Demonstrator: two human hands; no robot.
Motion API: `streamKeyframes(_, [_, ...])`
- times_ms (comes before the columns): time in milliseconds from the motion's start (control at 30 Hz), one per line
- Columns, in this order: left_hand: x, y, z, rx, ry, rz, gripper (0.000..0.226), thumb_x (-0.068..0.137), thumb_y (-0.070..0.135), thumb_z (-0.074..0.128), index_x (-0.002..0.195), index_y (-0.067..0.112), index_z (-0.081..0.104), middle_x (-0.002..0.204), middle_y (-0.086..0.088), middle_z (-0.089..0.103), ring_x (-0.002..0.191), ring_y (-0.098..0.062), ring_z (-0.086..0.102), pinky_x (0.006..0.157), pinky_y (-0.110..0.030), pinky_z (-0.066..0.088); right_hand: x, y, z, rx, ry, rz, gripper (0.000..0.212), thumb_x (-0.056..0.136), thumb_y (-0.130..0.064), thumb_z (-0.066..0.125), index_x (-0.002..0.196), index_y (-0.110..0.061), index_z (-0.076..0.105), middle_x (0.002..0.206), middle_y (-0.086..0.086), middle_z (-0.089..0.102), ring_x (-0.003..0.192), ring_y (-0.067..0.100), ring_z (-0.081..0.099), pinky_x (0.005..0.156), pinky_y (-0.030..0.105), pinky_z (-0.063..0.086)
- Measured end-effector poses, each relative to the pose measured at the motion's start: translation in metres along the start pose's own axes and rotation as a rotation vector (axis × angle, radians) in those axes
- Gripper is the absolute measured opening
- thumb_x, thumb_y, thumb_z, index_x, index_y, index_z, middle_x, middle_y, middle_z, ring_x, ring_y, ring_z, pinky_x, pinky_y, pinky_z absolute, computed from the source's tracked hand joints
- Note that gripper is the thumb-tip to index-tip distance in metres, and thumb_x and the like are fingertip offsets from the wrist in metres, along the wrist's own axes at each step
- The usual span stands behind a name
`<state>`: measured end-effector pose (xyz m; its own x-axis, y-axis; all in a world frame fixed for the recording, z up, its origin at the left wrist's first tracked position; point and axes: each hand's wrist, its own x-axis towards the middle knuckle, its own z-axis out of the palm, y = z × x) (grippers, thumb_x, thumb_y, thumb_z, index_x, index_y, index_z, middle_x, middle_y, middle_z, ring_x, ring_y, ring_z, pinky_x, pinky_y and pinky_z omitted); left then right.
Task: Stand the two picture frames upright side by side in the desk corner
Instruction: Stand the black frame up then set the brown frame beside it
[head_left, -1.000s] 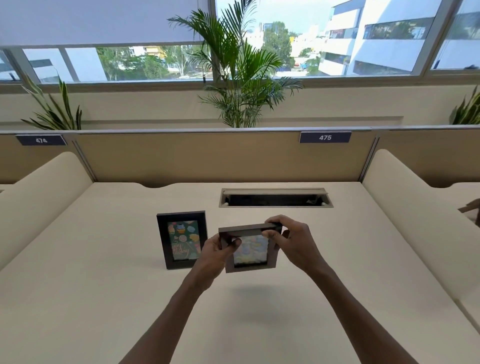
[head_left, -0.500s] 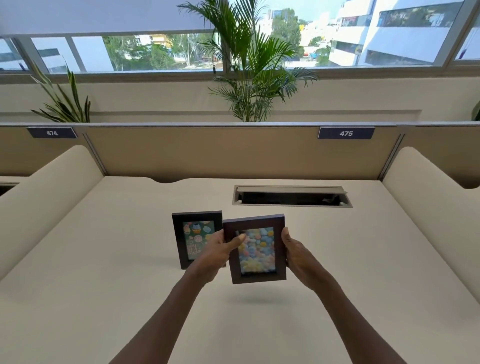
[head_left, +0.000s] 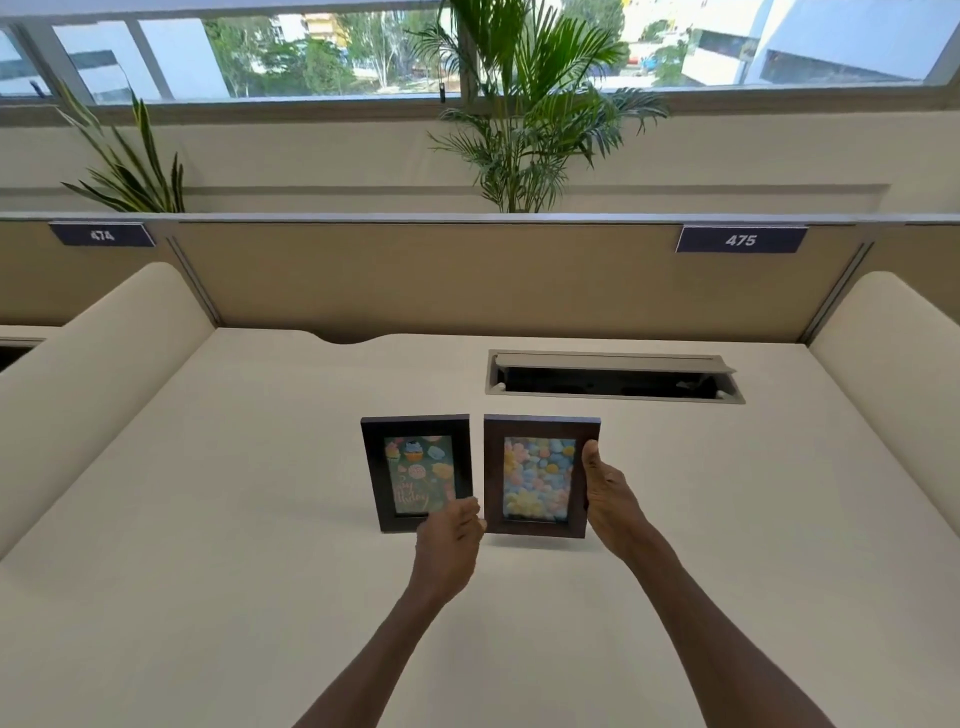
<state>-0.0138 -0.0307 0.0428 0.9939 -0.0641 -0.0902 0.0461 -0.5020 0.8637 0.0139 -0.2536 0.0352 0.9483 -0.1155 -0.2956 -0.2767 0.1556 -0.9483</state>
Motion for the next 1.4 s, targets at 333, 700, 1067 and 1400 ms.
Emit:
streamKeyframes(333, [-0.008, -0.018, 0.027, 0.013, -0.185, -0.171, 0.054, 0.102, 0.015, 0.044, 0.153, 0.012, 0.027, 0.159, -0.005, 0.032, 0.147, -0.021, 0.030, 0.115, -0.028, 0.028, 0.022, 0.009, 0.011, -0.044, 0.018, 0.011, 0.085, 0.057, -0.093, 0.054, 0.106, -0.026, 0.071, 0.099, -0.005, 0.080, 0.090, 0.017, 0.077, 0.065, 0.024, 0.060])
streamKeyframes(700, [-0.012, -0.012, 0.036, 0.018, -0.215, -0.212, 0.062, 0.101, 0.020, 0.047, 0.155, 0.013, 0.018, 0.162, -0.007, 0.025, 0.147, -0.025, 0.030, 0.118, -0.035, 0.030, 0.035, 0.012, 0.013, -0.078, 0.040, 0.043, 0.067, 0.067, -0.082, 0.046, 0.104, -0.031, 0.069, 0.095, -0.014, 0.079, 0.089, 0.016, 0.077, 0.076, 0.028, 0.061])
streamKeyframes(1067, [-0.012, -0.009, 0.034, -0.012, -0.175, -0.265, 0.067, 0.099, 0.022, 0.053, 0.155, 0.012, 0.018, 0.162, -0.007, 0.025, 0.148, -0.024, 0.029, 0.118, -0.038, 0.030, 0.037, 0.012, 0.012, -0.078, 0.021, 0.038, 0.057, 0.078, -0.073, 0.045, 0.106, -0.030, 0.070, 0.099, -0.013, 0.078, 0.091, 0.017, 0.076, 0.076, 0.029, 0.061])
streamKeyframes(1400, [-0.009, -0.005, 0.033, -0.002, -0.230, -0.259, 0.068, 0.099, 0.025, 0.053, 0.155, 0.013, 0.016, 0.163, -0.006, 0.022, 0.148, -0.024, 0.029, 0.118, -0.035, 0.030, 0.034, 0.012, 0.012, -0.085, 0.012, 0.026, 0.055, 0.081, -0.071, 0.044, 0.106, -0.030, 0.070, 0.095, -0.014, 0.079, 0.088, 0.012, 0.077, 0.064, 0.021, 0.059])
